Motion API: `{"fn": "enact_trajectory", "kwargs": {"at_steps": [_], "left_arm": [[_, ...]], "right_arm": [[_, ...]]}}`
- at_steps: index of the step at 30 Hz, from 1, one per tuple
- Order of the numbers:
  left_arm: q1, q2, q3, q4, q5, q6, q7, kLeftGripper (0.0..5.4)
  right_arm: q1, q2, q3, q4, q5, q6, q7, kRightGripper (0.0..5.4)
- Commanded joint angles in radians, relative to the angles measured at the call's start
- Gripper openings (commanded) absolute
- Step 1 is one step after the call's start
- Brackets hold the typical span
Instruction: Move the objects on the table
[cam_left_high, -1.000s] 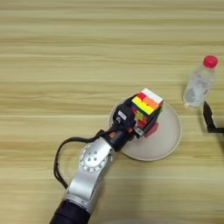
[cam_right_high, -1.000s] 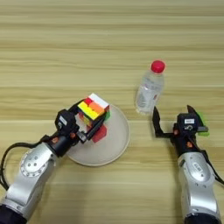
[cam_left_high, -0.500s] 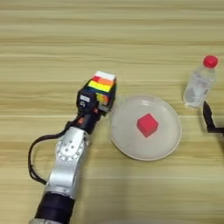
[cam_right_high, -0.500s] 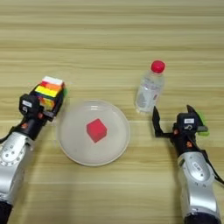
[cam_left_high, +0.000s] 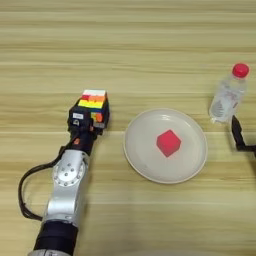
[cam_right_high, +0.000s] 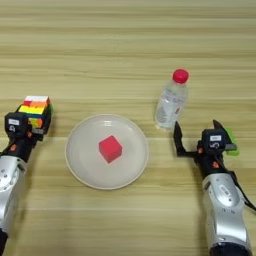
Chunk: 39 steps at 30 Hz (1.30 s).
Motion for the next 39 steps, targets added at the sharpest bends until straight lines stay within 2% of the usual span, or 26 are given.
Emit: {"fn": "enact_trajectory", "kwargs": {"at_steps": [1, 13, 21, 22, 32, 39], "left_arm": [[-0.008, -0.003, -0.002, 0.050, 0.008, -0.020, 0.002, 3.29], [-0.027, -0.008, 0.001, 0.161, 0.009, -0.060, 0.006, 3.29], [-0.041, -0.006, 0.005, 0.196, 0.006, -0.074, 0.004, 3.29], [-0.040, -0.004, 0.002, 0.193, 0.011, -0.071, 0.003, 3.57], [-0.029, -0.002, -0.001, 0.154, 0.014, -0.080, 0.011, 4.60], [-0.013, -0.008, -0.004, 0.085, -0.010, -0.146, -0.020, 5.29]], "right_arm": [[-0.007, 0.001, -0.001, -0.005, -0.002, 0.003, -0.004, 5.40], [-0.016, -0.004, -0.006, 0.003, 0.000, 0.004, -0.002, 5.40], [-0.020, -0.004, -0.006, 0.007, -0.001, 0.004, -0.001, 5.40], [-0.020, -0.004, -0.005, 0.007, -0.001, 0.004, -0.001, 5.40], [-0.018, -0.002, -0.003, 0.005, -0.003, 0.006, -0.002, 5.40], [-0.016, -0.001, -0.003, 0.009, -0.004, 0.005, -0.004, 5.40]]}}
